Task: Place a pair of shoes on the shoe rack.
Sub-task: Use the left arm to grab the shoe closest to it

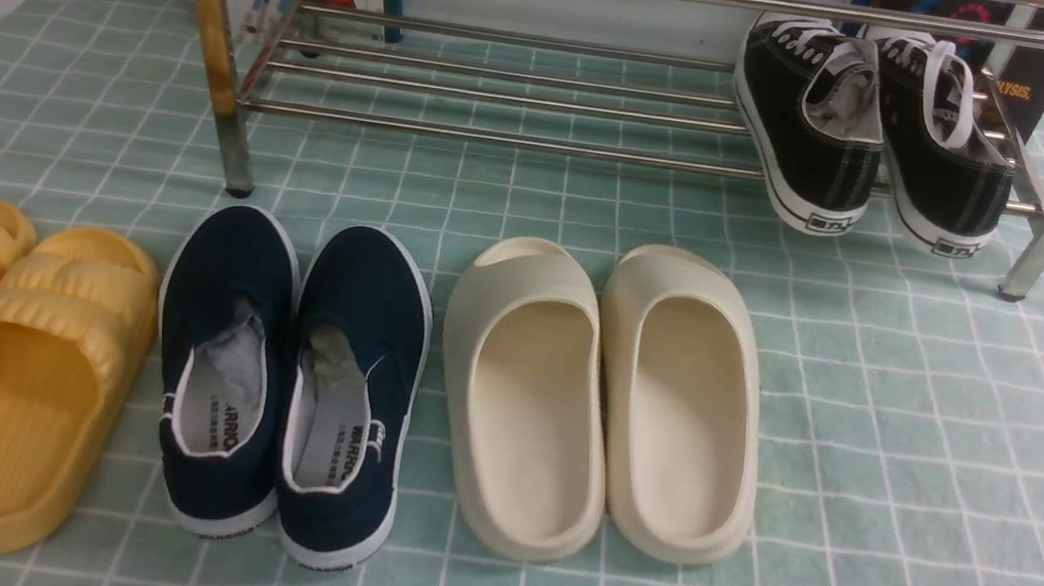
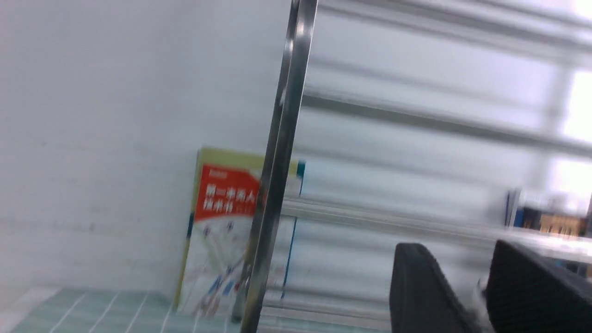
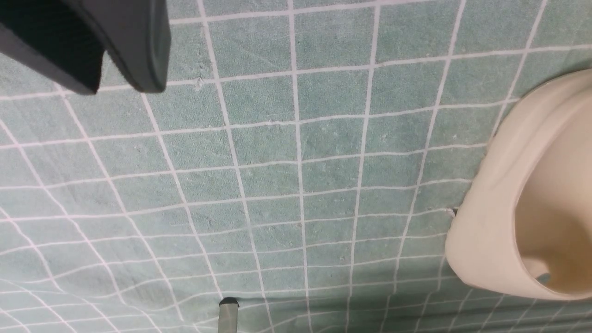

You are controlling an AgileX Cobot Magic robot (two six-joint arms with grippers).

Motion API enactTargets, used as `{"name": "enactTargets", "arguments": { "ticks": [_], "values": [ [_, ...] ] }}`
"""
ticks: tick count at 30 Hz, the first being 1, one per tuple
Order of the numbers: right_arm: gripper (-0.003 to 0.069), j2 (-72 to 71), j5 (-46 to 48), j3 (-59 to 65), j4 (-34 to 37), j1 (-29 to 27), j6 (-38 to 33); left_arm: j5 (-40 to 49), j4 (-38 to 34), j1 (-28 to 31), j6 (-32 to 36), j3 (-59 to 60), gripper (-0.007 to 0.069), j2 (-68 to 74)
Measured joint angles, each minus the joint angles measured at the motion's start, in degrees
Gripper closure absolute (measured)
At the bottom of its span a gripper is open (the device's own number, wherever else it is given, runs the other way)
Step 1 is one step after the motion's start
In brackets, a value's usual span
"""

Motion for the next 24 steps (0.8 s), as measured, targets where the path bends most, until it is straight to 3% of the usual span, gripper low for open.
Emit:
{"name": "enactTargets", "arguments": {
  "ticks": [3, 6, 10, 12, 15, 24],
  "values": [
    [0.0484, 0.0, 0.0, 0.0, 0.0, 0.0, 0.0, -9.8, -0.2, 0.0, -8.9, 0.0, 0.0391, 0.0],
    [0.0482, 0.0, 0.0, 0.0, 0.0, 0.0, 0.0, -12.2, -0.1, 0.0, -12.9, -2.9, 0.0428, 0.0],
    [0.0475, 0.0, 0.0, 0.0, 0.0, 0.0, 0.0, 1.6, 1.1, 0.0, -14.3, -14.8, 0.0566, 0.2],
    [0.0475, 0.0, 0.0, 0.0, 0.0, 0.0, 0.0, 12.6, 1.2, 0.0, -14.3, -22.7, 0.0638, 2.7],
    [0.0475, 0.0, 0.0, 0.0, 0.0, 0.0, 0.0, 25.9, 1.6, 0.0, -14.1, -29.5, 0.0638, 9.5],
    [0.0463, 0.0, 0.0, 0.0, 0.0, 0.0, 0.0, 42.6, -1.5, 0.0, -13.9, -33.6, 0.0638, 36.4]
  ]
}}
